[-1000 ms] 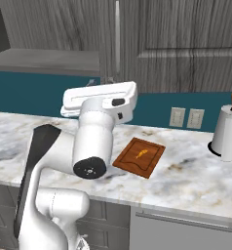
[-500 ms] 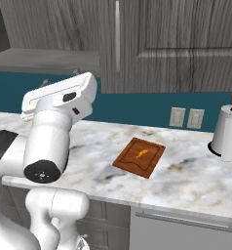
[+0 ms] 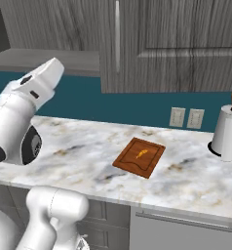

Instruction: Open the cabinet, retrieve the rolling pin, and place it next to the meat on the cutting board to prepare for tenderizing.

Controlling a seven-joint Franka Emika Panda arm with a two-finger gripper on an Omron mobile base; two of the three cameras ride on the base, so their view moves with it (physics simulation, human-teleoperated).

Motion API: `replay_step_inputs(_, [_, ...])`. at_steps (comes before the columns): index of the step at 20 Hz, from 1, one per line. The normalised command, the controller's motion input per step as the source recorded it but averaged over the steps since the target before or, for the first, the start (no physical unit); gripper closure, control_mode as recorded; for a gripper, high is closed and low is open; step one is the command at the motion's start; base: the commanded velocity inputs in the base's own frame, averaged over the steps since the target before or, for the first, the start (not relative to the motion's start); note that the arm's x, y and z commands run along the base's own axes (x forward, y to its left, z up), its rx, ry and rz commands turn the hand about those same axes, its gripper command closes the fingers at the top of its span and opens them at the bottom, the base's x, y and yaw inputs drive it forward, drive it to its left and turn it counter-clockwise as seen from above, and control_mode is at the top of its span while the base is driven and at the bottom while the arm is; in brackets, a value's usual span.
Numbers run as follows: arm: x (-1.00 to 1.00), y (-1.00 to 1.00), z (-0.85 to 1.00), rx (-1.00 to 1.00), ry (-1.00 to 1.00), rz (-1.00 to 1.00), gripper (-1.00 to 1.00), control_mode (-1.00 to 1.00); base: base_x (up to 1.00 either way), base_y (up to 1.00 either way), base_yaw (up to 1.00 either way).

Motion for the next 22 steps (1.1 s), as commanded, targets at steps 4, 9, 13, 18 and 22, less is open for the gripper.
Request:
replay_step_inputs(4, [0.3, 0.14, 0.03, -0.08, 0.15, -0.43, -1.0, -1.0, 0.0, 0.0, 0.0])
replay_step_inputs(9, [0.36, 0.02, 0.03, -0.05, 0.21, -0.43, -1.0, -1.0, 0.0, 0.0, 0.0])
replay_step_inputs(13, [0.52, 0.0, 0.01, -0.04, 0.24, -0.4, -1.0, -1.0, 0.0, 0.0, 0.0])
replay_step_inputs(18, [0.65, 0.0, 0.0, -0.02, 0.23, -0.32, -1.0, -1.0, 0.0, 0.0, 0.0])
replay_step_inputs(22, [0.59, -0.03, 0.0, 0.0, 0.2, -0.23, -1.0, -1.0, 0.0, 0.0, 0.0])
